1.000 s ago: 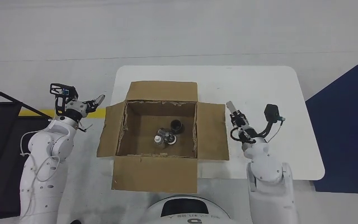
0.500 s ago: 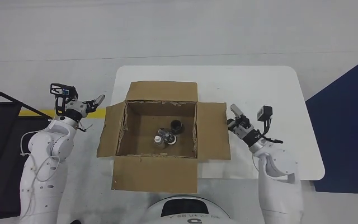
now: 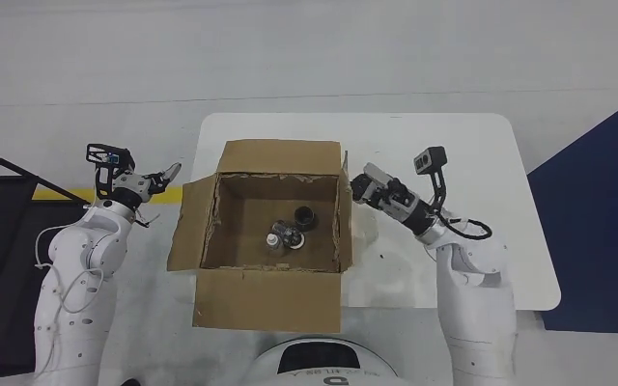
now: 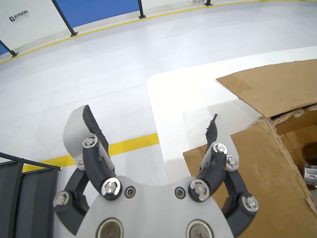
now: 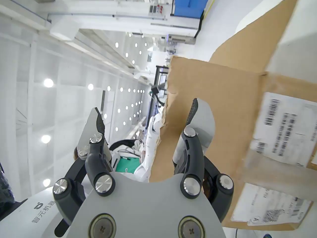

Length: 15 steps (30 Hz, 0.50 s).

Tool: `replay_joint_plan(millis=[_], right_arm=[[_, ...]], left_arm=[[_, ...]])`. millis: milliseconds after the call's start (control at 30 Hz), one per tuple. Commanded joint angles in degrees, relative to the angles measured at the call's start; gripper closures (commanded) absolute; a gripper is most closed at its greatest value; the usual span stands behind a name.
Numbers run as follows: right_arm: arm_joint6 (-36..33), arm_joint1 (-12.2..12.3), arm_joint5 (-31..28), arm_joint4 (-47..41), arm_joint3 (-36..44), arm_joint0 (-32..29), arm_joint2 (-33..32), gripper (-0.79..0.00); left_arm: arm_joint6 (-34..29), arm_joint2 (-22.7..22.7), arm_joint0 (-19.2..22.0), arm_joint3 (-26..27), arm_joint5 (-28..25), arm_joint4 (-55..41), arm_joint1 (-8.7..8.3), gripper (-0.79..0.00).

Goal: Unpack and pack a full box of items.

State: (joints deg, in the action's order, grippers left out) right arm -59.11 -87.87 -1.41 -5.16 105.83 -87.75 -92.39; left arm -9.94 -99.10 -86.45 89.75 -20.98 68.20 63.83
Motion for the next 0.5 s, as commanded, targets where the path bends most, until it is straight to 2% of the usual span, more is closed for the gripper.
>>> replay_joint_plan(millis=[0, 233, 300, 467], right_arm=[[0.16, 0.13, 2.24, 3.00, 0.26, 2.29, 3.46, -0.717], [1.02, 0.45, 10.27, 11.36, -4.82, 10.38, 13.10, -0.739], [-0.33, 0.57, 13.30, 13.77, -6.66, 12.57, 15.79, -0.785], [0.14, 0.90, 24.14, 23.34, -8.78, 17.44, 21.30, -0.785]], left_arm=[[0.00, 0.00, 0.00, 0.00, 0.00, 0.00, 0.00, -0.785], [0.00, 0.00, 0.00, 0.00, 0.00, 0.00, 0.00, -0.785], [0.00, 0.00, 0.00, 0.00, 0.00, 0.00, 0.00, -0.785], [0.00, 0.00, 0.00, 0.00, 0.00, 0.00, 0.00, -0.785]])
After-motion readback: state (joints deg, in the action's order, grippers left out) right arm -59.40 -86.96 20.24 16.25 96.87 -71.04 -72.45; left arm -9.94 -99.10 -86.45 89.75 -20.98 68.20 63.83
